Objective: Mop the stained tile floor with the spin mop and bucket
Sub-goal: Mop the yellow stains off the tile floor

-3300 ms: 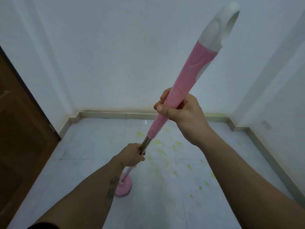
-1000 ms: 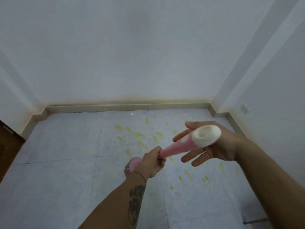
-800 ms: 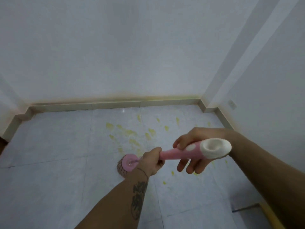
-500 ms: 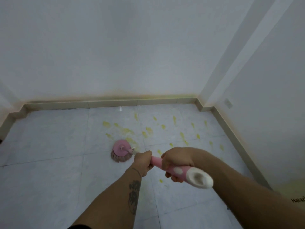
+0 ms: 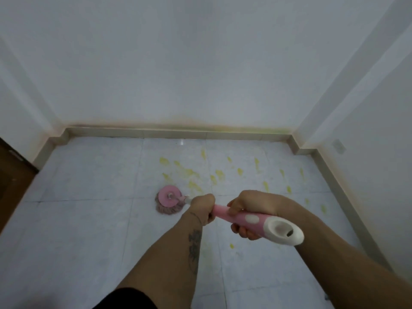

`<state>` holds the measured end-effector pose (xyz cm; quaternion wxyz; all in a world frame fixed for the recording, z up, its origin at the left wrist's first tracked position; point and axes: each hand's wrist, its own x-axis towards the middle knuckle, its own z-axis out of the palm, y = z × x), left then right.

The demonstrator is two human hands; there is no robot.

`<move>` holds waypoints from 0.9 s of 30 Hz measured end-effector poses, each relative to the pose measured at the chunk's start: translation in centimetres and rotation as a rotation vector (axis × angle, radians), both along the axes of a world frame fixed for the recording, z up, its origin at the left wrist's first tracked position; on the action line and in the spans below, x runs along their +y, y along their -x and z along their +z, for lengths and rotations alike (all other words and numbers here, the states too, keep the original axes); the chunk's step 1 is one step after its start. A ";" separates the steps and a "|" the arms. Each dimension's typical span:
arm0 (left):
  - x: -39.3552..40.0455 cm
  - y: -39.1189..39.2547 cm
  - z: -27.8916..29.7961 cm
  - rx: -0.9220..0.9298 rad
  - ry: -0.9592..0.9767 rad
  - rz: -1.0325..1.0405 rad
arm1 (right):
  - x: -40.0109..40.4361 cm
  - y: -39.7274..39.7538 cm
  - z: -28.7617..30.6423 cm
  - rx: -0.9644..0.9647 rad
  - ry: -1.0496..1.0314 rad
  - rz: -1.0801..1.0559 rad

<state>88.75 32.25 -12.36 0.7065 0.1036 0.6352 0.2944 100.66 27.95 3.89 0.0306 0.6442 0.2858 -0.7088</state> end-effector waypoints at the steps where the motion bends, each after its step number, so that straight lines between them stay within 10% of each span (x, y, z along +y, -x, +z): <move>1: 0.3 0.2 0.2 0.051 -0.028 -0.014 | 0.0 0.2 -0.3 0.038 0.047 -0.063; 10: 1.6 -0.2 -0.5 -0.155 -0.006 0.077 | 0.7 -0.2 0.7 0.153 0.161 -0.303; 18: 3.4 0.1 0.0 0.059 0.021 0.045 | 2.1 1.9 3.1 -0.281 -0.214 0.441; 27: 5.1 2.0 -0.2 0.015 0.015 -0.016 | 4.7 2.0 0.7 -0.134 -0.087 0.167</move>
